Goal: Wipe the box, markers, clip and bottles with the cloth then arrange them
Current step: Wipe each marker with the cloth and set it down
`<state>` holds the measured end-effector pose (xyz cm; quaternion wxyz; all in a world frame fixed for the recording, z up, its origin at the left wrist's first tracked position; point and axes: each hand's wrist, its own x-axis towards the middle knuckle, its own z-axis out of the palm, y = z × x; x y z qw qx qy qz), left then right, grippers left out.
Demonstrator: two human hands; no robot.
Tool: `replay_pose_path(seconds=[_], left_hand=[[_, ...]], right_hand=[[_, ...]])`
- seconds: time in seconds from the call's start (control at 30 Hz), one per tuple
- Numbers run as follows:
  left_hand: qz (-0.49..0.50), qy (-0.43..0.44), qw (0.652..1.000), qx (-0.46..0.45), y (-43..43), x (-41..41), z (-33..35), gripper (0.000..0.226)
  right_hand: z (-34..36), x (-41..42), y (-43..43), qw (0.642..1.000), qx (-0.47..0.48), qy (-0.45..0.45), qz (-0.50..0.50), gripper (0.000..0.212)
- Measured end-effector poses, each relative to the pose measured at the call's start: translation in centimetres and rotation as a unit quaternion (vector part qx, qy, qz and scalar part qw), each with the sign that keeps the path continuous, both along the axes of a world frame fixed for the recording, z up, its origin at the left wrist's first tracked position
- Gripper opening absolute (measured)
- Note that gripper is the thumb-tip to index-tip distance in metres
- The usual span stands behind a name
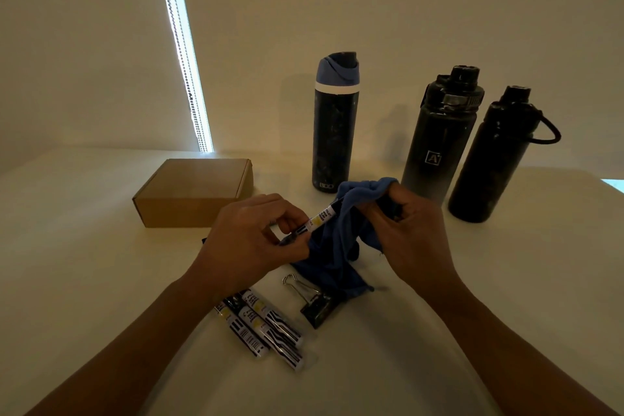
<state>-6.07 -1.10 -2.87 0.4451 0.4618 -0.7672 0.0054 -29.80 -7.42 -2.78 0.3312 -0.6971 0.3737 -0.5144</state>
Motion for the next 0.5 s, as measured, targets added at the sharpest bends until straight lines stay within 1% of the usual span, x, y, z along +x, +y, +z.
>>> replay_pose_path(seconds=[0.07,0.1,0.13,0.27,0.33,0.43,0.5], left_hand=[[0.0,0.004,1.0,0.0,0.11,-0.13,0.13,0.017],[0.0,0.006,1.0,0.001,0.16,-0.17,0.17,0.016],[0.0,0.009,1.0,0.003,0.18,-0.15,0.19,0.016],[0.003,0.014,1.0,0.016,0.18,-0.03,0.1,0.017],[-0.001,0.014,1.0,0.021,0.16,-0.05,0.02,0.018],[-0.011,0.014,0.999,0.026,0.14,-0.06,-0.1,0.018],[-0.018,0.019,0.999,0.024,0.13,-0.1,-0.1,0.018]], right_hand=[[0.04,-0.07,-0.02,1.0,-0.009,0.008,-0.002,0.007],[0.16,-0.04,0.02,1.0,-0.012,0.018,-0.005,0.005],[0.27,-0.01,0.07,0.999,-0.014,0.029,-0.01,0.009],[0.45,0.24,0.54,0.998,-0.017,0.061,0.004,0.014],[0.35,0.33,0.73,0.997,-0.021,0.079,-0.001,0.013],[0.11,0.22,0.39,0.997,-0.021,0.075,-0.024,0.008],[-0.05,0.06,0.11,0.997,-0.032,0.068,-0.035,0.015]])
